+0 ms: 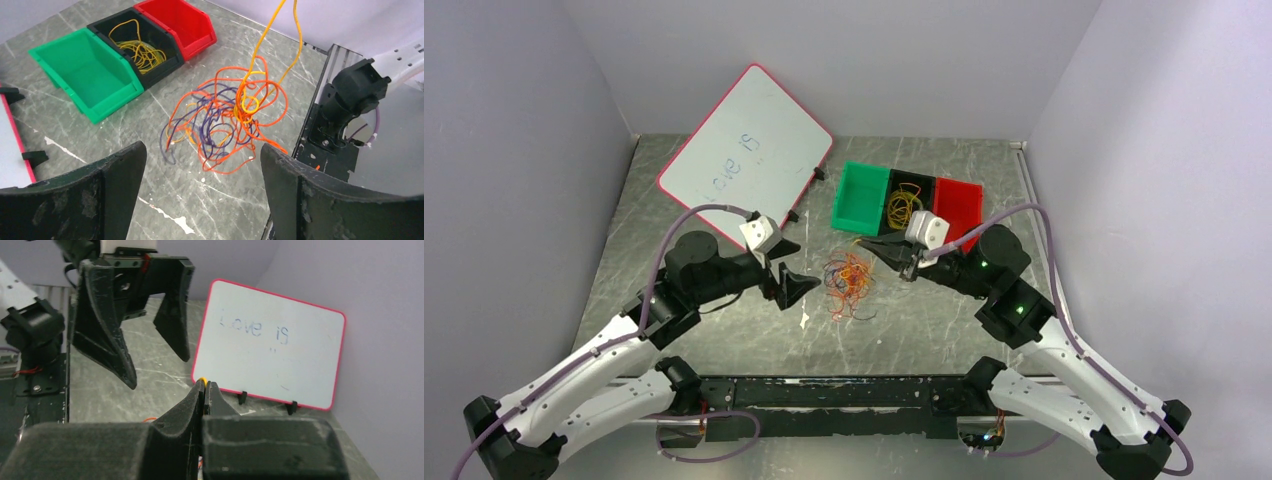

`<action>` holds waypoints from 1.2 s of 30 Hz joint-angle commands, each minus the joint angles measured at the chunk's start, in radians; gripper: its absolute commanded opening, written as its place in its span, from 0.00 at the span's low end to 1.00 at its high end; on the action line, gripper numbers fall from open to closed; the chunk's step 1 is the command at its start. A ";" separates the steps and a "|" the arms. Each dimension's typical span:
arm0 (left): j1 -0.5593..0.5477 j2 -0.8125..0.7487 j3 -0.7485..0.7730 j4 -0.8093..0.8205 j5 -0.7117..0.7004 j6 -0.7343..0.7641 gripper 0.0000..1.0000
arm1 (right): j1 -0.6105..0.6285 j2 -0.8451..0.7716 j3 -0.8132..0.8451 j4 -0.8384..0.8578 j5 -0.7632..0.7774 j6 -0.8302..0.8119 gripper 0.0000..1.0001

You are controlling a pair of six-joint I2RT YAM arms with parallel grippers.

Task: Untangle the cables

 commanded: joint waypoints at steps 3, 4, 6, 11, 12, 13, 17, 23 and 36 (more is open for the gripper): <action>0.004 0.016 0.047 0.021 0.129 0.063 0.88 | -0.005 -0.003 0.023 -0.033 -0.190 -0.085 0.00; 0.005 0.020 0.050 0.012 0.143 0.071 0.88 | -0.005 -0.005 0.023 -0.036 -0.204 -0.094 0.00; 0.004 0.033 0.054 -0.004 0.171 0.083 0.88 | -0.005 -0.009 0.015 -0.023 -0.223 -0.101 0.00; 0.004 0.084 0.052 0.003 0.247 0.091 0.87 | -0.005 -0.013 0.009 0.027 -0.243 -0.065 0.00; 0.003 0.092 0.050 0.014 0.261 0.090 0.87 | -0.005 -0.011 0.010 0.034 -0.246 -0.058 0.00; 0.005 0.102 0.046 0.028 0.276 0.086 0.87 | -0.004 -0.007 0.012 0.043 -0.250 -0.052 0.00; 0.004 0.140 0.041 0.099 0.337 0.058 0.86 | -0.005 0.017 0.028 0.042 -0.250 -0.042 0.00; 0.003 0.145 0.063 0.175 0.349 0.028 0.86 | -0.005 0.032 0.028 0.022 -0.190 -0.057 0.00; 0.003 0.178 0.068 0.333 0.252 -0.033 0.81 | -0.003 0.070 0.002 0.100 -0.178 0.034 0.00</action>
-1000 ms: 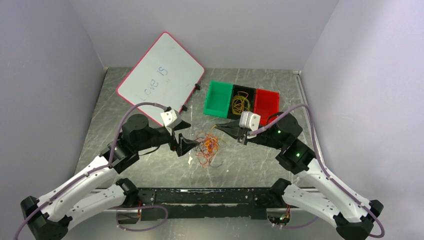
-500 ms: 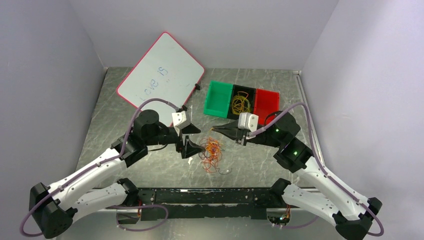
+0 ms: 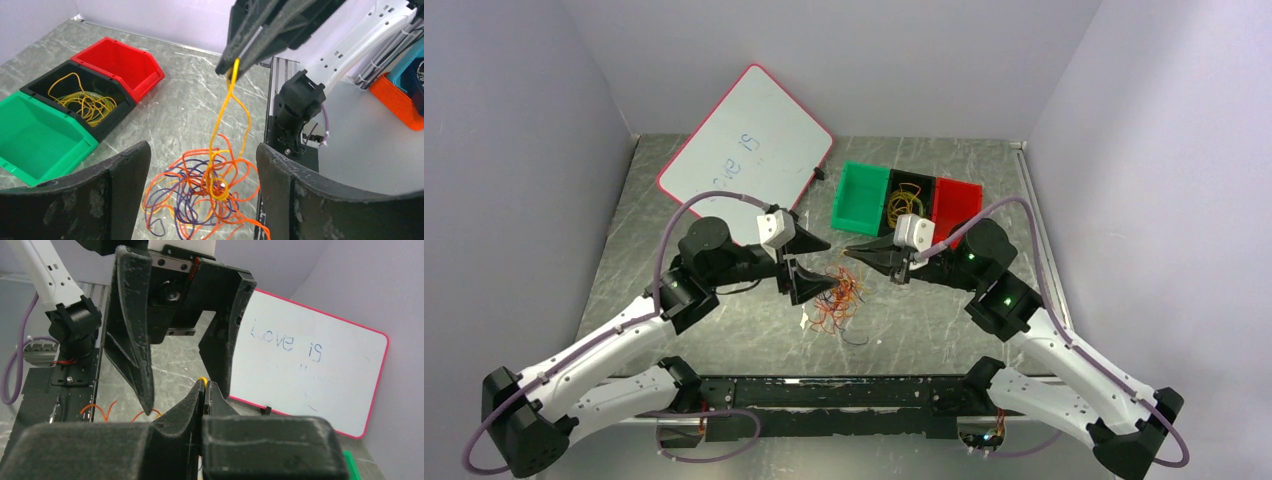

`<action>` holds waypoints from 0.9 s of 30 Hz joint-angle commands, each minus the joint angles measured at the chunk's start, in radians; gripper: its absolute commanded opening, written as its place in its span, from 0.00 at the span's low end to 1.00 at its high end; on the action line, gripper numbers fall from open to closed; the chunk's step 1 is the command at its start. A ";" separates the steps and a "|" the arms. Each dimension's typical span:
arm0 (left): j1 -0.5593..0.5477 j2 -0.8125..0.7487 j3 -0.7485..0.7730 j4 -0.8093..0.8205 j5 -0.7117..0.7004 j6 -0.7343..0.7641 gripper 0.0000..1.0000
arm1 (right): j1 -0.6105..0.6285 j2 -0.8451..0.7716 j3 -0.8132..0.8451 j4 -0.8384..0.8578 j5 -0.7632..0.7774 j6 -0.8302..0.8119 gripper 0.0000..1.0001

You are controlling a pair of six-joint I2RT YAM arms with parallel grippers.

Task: Untangle the cables

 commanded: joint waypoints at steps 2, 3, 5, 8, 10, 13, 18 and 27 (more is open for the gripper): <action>0.004 0.056 0.029 0.146 -0.061 -0.040 0.79 | -0.004 0.016 0.001 0.068 0.011 0.056 0.00; 0.003 0.065 0.029 0.156 -0.078 -0.047 0.79 | -0.004 0.019 0.001 0.071 0.013 0.061 0.00; 0.003 0.083 0.032 0.175 -0.105 -0.059 0.76 | -0.004 0.025 0.000 0.076 0.017 0.070 0.00; 0.001 0.103 0.033 0.202 -0.158 -0.081 0.72 | -0.004 0.035 0.000 0.086 0.021 0.093 0.00; -0.002 0.115 0.030 0.217 -0.213 -0.093 0.69 | -0.004 0.045 0.002 0.090 0.030 0.114 0.00; -0.010 0.135 0.032 0.213 -0.311 -0.108 0.63 | -0.004 0.061 0.011 0.103 0.044 0.161 0.00; -0.036 0.183 0.050 0.191 -0.425 -0.101 0.50 | -0.002 0.108 0.037 0.129 0.042 0.284 0.00; -0.046 0.242 -0.026 0.270 -0.417 -0.131 0.35 | 0.009 0.091 0.015 0.261 0.055 0.406 0.00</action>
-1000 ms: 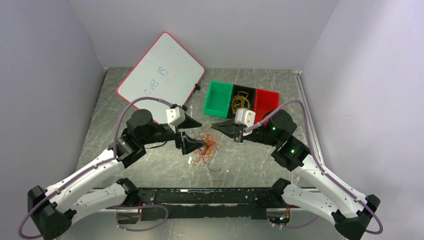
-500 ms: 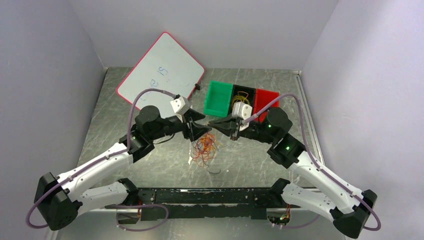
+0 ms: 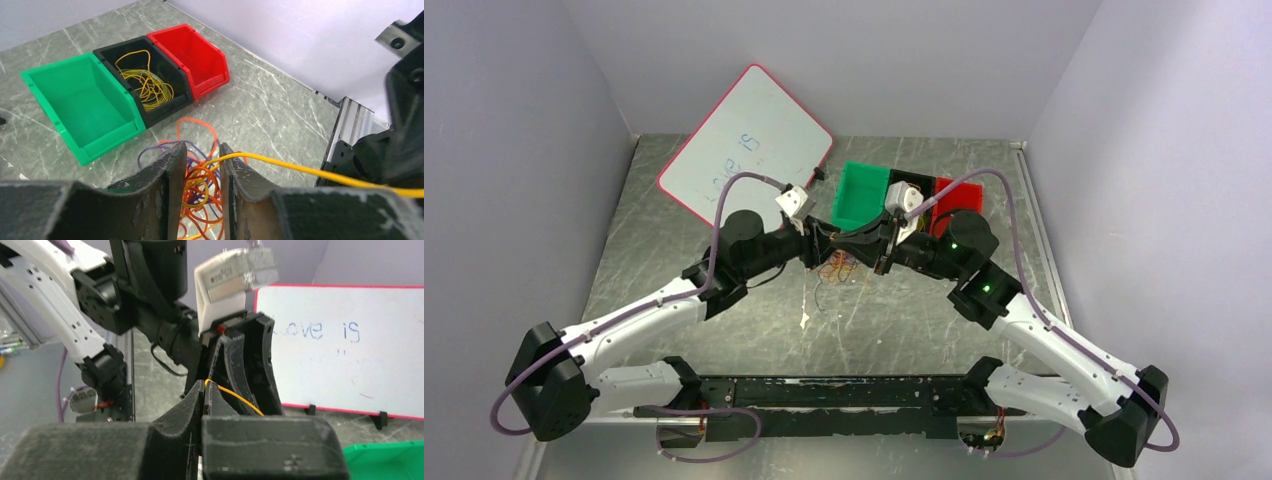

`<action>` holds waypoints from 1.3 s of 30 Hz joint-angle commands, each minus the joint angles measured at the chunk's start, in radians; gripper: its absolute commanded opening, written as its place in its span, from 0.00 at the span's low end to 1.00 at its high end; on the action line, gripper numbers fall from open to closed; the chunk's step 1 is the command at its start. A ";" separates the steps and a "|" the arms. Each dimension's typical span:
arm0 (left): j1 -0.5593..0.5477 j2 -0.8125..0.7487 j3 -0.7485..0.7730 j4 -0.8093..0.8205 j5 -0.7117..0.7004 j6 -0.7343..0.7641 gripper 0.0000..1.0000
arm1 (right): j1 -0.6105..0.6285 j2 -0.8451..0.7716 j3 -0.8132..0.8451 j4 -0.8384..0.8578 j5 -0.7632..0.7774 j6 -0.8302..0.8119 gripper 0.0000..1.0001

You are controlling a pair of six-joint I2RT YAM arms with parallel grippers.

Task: Untangle the cables

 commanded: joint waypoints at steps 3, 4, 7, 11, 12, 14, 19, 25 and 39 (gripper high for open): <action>-0.008 0.044 -0.087 0.105 -0.040 -0.032 0.31 | 0.014 -0.044 0.022 0.129 0.005 0.096 0.00; -0.007 0.052 -0.105 0.115 -0.042 -0.038 0.29 | 0.016 -0.049 0.028 0.129 0.006 0.096 0.00; -0.008 0.069 -0.154 0.138 -0.061 -0.058 0.27 | 0.019 -0.062 0.044 0.132 0.007 0.098 0.00; -0.008 0.095 -0.184 0.133 -0.089 -0.069 0.23 | 0.019 -0.076 0.053 0.155 0.002 0.114 0.00; -0.008 0.103 -0.186 0.128 -0.094 -0.067 0.22 | 0.018 -0.080 0.053 0.163 0.001 0.119 0.00; -0.008 0.118 -0.192 0.117 -0.108 -0.066 0.20 | 0.019 -0.087 0.052 0.177 0.004 0.127 0.00; -0.008 0.148 -0.218 0.087 -0.160 -0.072 0.17 | 0.019 -0.110 0.065 0.200 0.008 0.136 0.00; -0.008 0.164 -0.255 0.066 -0.209 -0.092 0.16 | 0.019 -0.133 0.103 0.186 0.025 0.117 0.00; -0.008 0.158 -0.302 0.024 -0.267 -0.101 0.23 | 0.019 -0.211 0.129 0.156 0.175 0.055 0.00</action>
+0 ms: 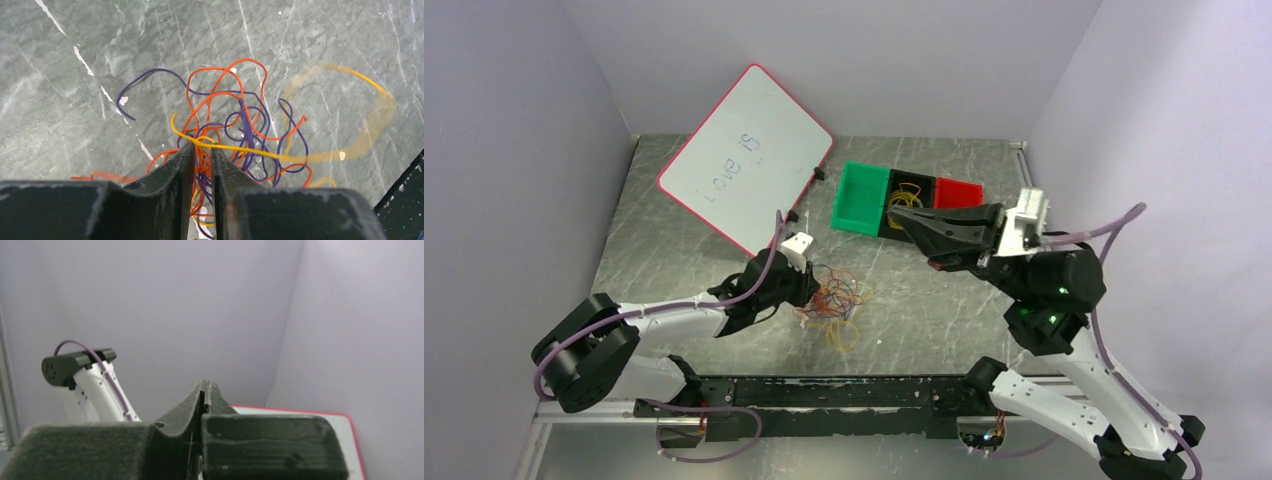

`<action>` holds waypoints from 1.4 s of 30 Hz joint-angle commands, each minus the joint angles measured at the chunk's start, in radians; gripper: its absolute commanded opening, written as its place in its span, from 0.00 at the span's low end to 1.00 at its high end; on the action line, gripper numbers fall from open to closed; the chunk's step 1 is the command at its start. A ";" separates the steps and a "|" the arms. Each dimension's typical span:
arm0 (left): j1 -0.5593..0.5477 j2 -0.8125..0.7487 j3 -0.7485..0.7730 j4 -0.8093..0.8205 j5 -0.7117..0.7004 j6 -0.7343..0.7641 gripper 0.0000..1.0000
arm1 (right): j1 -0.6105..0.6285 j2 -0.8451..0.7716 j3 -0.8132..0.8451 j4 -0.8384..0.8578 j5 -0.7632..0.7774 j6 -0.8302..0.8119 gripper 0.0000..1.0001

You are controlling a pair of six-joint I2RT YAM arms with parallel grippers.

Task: Untangle the cables

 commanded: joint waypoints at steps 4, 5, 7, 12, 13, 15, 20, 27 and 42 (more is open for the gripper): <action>0.003 -0.043 0.007 -0.027 -0.061 -0.004 0.12 | 0.005 0.016 0.027 -0.168 0.163 -0.096 0.00; 0.002 -0.058 0.007 -0.031 -0.063 -0.002 0.11 | 0.005 0.023 0.036 -0.216 0.197 -0.106 0.00; 0.003 -0.098 0.003 -0.040 -0.071 -0.001 0.08 | 0.005 0.031 0.023 -0.288 0.286 -0.105 0.08; 0.002 -0.213 0.001 -0.096 -0.119 -0.002 0.11 | 0.006 0.070 -0.039 -0.435 0.491 -0.050 0.25; 0.002 -0.231 0.004 -0.119 -0.135 -0.008 0.15 | 0.005 0.085 -0.048 -0.464 0.516 -0.033 0.27; 0.003 -0.262 0.005 -0.167 -0.169 -0.041 0.25 | 0.005 0.122 -0.062 -0.517 0.551 0.007 0.30; 0.004 -0.296 0.002 -0.288 -0.233 -0.218 0.47 | 0.005 0.212 -0.130 -0.518 0.517 0.085 0.35; 0.004 -0.362 -0.044 -0.337 -0.284 -0.353 0.44 | 0.005 0.425 -0.145 -0.397 0.322 0.024 0.42; 0.004 -0.744 0.033 -0.728 -0.510 -0.425 0.48 | 0.010 0.994 0.201 -0.411 -0.002 0.001 0.50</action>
